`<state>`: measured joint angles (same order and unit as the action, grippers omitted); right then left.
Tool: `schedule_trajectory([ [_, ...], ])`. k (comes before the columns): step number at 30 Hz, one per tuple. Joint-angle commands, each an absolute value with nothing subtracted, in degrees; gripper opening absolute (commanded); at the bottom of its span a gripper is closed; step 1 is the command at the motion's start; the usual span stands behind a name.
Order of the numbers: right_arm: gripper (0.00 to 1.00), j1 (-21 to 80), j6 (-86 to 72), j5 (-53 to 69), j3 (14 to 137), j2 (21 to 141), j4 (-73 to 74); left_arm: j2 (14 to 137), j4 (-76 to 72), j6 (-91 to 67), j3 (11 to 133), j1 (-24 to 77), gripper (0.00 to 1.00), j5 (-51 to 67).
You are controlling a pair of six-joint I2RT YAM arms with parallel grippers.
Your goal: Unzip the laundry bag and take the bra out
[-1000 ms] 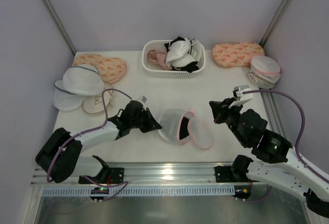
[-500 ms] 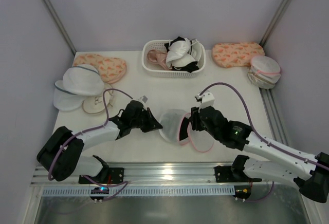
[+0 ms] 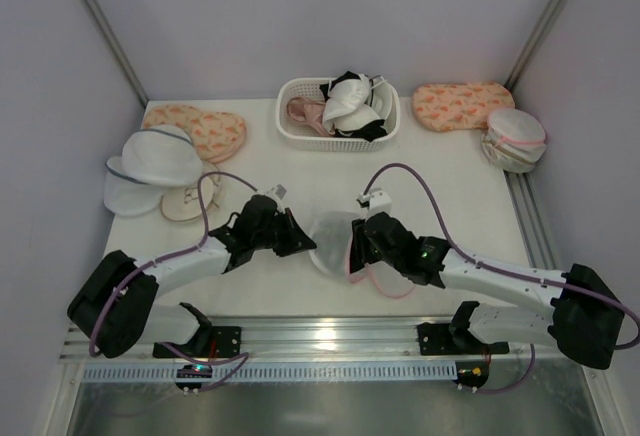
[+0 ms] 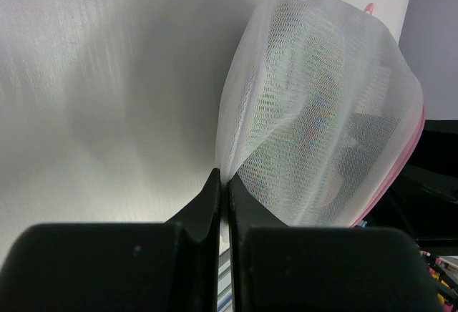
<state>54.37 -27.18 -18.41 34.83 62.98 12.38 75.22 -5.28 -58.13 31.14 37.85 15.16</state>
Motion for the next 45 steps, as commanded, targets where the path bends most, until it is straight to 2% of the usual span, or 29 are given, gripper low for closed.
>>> schedule_trajectory([
  [1,0.43,54.32,-28.04,-16.35,35.59,65.82,5.46,73.13,-5.89,-58.1,31.9,37.71,0.0,16.0],
  [8,0.45,54.32,-26.72,-14.24,36.91,72.33,2.29,73.04,-6.24,-58.27,32.17,37.62,0.0,16.7],
  [11,0.49,54.32,-26.46,-13.97,37.88,76.02,2.02,73.39,-7.03,-58.62,31.99,37.7,0.0,17.05],
  [13,0.58,54.32,-26.54,-14.76,38.58,78.39,2.37,73.39,-7.73,-59.06,31.73,37.7,0.0,17.49],
  [15,0.59,54.32,-26.46,-15.81,39.28,80.84,2.37,73.3,-8.0,-59.06,31.55,37.62,0.0,17.66],
  [18,0.51,54.23,-26.46,-16.61,39.29,83.05,0.63,73.04,-8.0,-59.06,31.47,37.62,0.0,17.67],
  [19,0.42,54.23,-26.54,-16.52,39.29,84.27,0.44,72.95,-8.09,-59.15,31.46,37.62,0.0,17.75],
  [22,0.27,54.32,-26.63,-17.66,39.55,86.12,-2.28,72.77,-8.26,-59.24,31.46,37.62,0.0,18.02],
  [28,0.04,54.32,-26.63,-21.61,39.38,85.52,-2.03,72.16,-8.17,-59.33,30.94,37.62,0.0,18.02],
  [32,0.04,54.32,-27.16,-25.83,37.62,80.08,1.21,71.54,-8.0,-59.33,30.41,37.71,0.0,17.4],
  [39,0.04,54.32,-27.95,-37.95,37.62,60.25,17.39,71.63,-7.39,-59.06,29.88,37.71,0.0,16.35],
  [45,0.04,54.14,-25.14,-41.04,41.3,46.33,25.74,72.77,-7.64,-58.89,29.97,37.53,0.0,16.26],
])
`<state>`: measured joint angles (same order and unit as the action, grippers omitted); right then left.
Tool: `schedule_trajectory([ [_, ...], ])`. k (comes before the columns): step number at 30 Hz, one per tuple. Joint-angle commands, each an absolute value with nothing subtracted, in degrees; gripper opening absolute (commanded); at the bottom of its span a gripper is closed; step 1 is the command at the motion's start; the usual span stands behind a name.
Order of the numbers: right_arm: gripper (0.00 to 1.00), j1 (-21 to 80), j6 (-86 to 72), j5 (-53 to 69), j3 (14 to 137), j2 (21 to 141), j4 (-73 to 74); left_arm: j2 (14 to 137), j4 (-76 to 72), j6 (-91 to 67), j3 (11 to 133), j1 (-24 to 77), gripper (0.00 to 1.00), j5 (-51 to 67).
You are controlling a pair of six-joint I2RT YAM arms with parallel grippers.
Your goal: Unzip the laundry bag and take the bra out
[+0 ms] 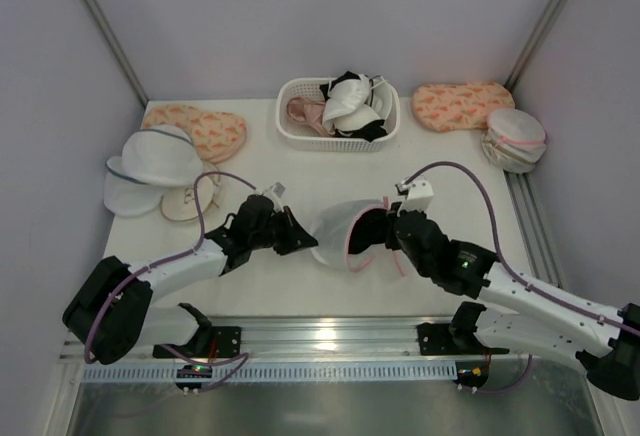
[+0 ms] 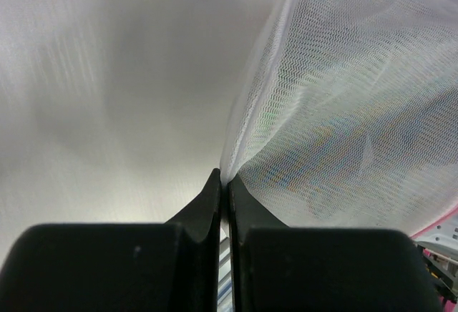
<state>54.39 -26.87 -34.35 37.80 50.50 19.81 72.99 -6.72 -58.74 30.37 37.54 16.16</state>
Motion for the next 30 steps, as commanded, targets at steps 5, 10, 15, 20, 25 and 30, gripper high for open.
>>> schedule_trajectory([
  [5,0.04,54.05,-21.72,-33.78,46.58,39.12,31.11,73.65,-7.65,-58.89,30.32,37.35,0.0,16.35],
  [10,0.04,53.88,-18.9,-18.03,50.09,33.67,32.69,74.0,-7.65,-58.89,30.67,37.35,0.0,16.35],
  [15,0.04,53.88,-17.58,-13.11,49.93,24.8,31.3,74.27,-7.82,-58.89,30.67,37.27,0.0,16.44],
  [20,0.04,53.88,-17.22,-2.83,49.13,19.51,27.95,74.71,-8.17,-58.97,30.94,37.27,0.0,16.87],
  [25,0.04,53.88,-18.02,4.58,49.4,21.44,28.39,74.97,-8.17,-59.06,31.38,37.27,0.0,17.14],
  [30,0.04,53.88,-17.49,-7.27,49.92,23.55,28.74,74.97,-8.09,-59.06,31.29,37.18,0.0,17.58],
])
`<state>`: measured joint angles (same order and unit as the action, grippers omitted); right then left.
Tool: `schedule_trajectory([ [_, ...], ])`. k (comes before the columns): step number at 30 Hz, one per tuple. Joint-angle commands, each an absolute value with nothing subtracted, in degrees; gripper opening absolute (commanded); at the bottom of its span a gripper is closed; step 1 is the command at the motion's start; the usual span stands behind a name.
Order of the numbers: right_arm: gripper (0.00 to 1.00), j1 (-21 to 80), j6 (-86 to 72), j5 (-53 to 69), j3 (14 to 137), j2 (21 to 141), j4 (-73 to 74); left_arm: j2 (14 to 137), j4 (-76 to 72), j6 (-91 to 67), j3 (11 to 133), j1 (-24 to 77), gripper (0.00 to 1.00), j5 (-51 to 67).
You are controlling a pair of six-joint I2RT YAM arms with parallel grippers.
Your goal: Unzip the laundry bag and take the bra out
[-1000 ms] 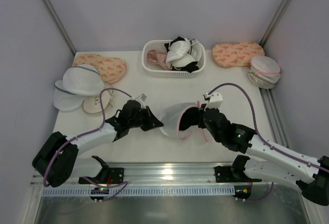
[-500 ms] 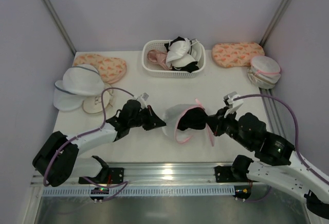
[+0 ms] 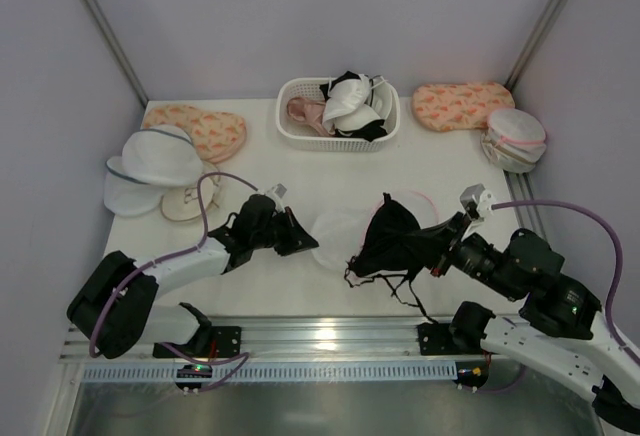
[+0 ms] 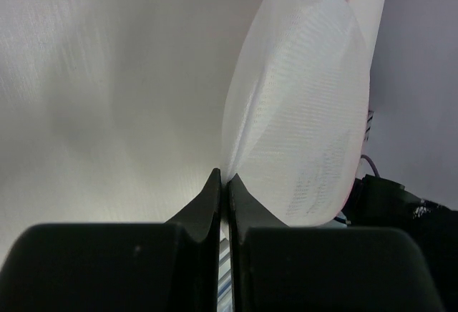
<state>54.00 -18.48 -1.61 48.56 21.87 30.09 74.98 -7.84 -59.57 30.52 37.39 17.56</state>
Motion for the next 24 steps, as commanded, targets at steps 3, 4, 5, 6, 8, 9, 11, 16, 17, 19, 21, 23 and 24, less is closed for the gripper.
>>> schedule_trajectory([
  [3,0.04,53.88,-16.88,-16.24,51.41,27.06,28.22,74.97,-8.17,-58.98,31.29,37.18,0.0,18.1],
  [4,0.03,53.88,-15.48,-18.09,52.29,28.29,27.34,74.88,-8.17,-58.97,31.2,37.18,0.0,18.45],
  [5,0.04,53.88,-14.77,-21.93,52.64,30.91,26.72,74.97,-8.43,-58.97,31.03,37.26,0.0,18.54],
  [6,0.04,53.88,-14.16,-23.71,53.34,32.42,26.28,74.71,-8.61,-58.97,30.85,37.27,0.0,18.72],
  [8,0.04,53.88,-11.96,-27.4,55.8,36.97,23.83,74.62,-8.61,-58.8,30.24,37.27,0.0,19.33],
  [9,0.04,53.79,-11.26,-28.38,56.68,38.48,22.86,74.62,-8.61,-58.71,30.06,37.27,0.0,19.6],
  [11,0.04,53.44,-8.54,-30.31,59.32,41.38,19.08,74.62,-8.7,-58.54,29.53,37.27,0.0,20.21],
  [16,0.04,48.79,-2.47,-30.86,69.57,53.24,11.87,74.44,-8.53,-58.01,28.57,37.27,0.0,21.53],
  [17,0.04,46.43,-0.89,-30.24,71.78,55.18,11.34,74.1,-8.61,-58.01,28.13,37.27,0.0,21.62],
  [19,0.04,44.48,1.39,-29.01,77.92,61.13,9.15,74.0,-8.44,-57.83,27.86,37.27,0.0,22.23],
  [21,0.04,41.49,2.98,-28.04,85.21,65.72,8.96,73.74,-8.79,-57.92,27.34,37.27,0.0,22.93],
  [23,0.04,39.56,3.69,-25.51,90.15,72.73,9.4,73.39,-8.7,-57.83,27.25,37.27,0.0,23.2],
  [24,0.04,38.33,4.21,-24.88,92.52,75.12,9.75,72.95,-8.7,-57.92,26.99,37.27,0.0,23.46],
])
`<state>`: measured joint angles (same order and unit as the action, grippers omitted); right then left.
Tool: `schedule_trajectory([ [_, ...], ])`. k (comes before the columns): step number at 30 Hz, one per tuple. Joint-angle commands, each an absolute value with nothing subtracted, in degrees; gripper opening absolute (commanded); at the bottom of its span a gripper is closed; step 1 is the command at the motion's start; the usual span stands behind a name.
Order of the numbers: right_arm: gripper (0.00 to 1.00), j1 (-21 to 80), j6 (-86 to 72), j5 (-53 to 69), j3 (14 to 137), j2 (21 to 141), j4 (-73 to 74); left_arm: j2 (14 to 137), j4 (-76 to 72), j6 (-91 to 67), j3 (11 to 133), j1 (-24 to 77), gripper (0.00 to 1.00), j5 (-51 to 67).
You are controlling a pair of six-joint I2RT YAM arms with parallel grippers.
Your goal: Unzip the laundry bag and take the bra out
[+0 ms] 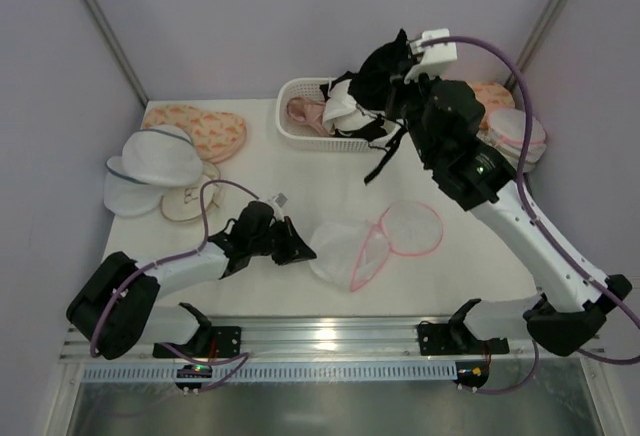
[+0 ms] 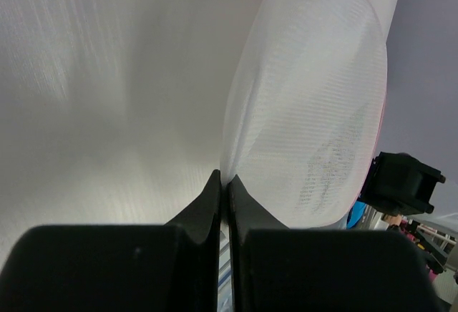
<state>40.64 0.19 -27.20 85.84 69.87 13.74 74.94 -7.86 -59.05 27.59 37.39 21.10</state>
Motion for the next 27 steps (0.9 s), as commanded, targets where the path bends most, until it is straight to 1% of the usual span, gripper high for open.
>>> schedule_trajectory([
  [1,0.03,37.71,4.57,-24.53,96.9,77.41,9.84,72.69,-8.44,-57.83,26.9,37.27,0.0,23.73],
  [2,0.04,37.1,4.92,-23.74,99.12,81.87,9.84,72.34,-8.09,-57.75,26.98,37.27,0.0,23.73],
  [8,0.04,32.17,3.87,-19.52,115.56,97.1,11.16,71.19,-7.38,-57.92,27.16,37.18,0.0,25.66],
  [9,0.04,31.65,3.87,-18.99,117.49,101.38,10.99,71.19,-7.73,-58.01,27.16,37.26,0.0,25.93],
  [11,0.04,30.07,3.61,-18.02,122.5,105.54,9.5,71.19,-8.17,-58.71,27.25,37.27,0.0,26.8],
  [12,0.03,29.54,3.43,-16.8,124.09,109.56,8.97,71.02,-8.78,-58.97,27.16,37.27,0.0,26.89],
  [14,0.04,28.13,3.34,-16.09,127.43,113.27,5.29,70.58,-9.23,-59.59,26.98,37.27,0.0,26.9],
  [15,0.04,27.6,2.99,-15.21,129.62,117.03,2.75,70.32,-9.23,-59.59,26.9,37.27,0.0,26.98],
  [17,0.04,25.94,1.33,-13.81,133.48,121.35,2.29,69.87,-9.14,-59.77,26.81,37.27,0.0,26.98],
  [18,0.04,25.41,0.8,-12.41,137.33,125.29,1.76,69.79,-8.97,-59.77,26.81,37.27,0.0,26.98],
  [22,0.04,23.56,-1.75,-9.76,138.34,130.15,-5.18,69.0,-8.62,-60.29,26.37,37.27,0.0,26.81],
  [25,0.04,22.33,-4.04,-9.32,143.16,133.76,-3.0,69.08,-8.26,-60.21,26.45,37.18,0.0,26.9],
  [27,0.04,21.63,-4.83,-9.49,141.43,135.26,-2.11,69.52,-8.35,-60.21,26.54,37.27,0.0,26.89],
])
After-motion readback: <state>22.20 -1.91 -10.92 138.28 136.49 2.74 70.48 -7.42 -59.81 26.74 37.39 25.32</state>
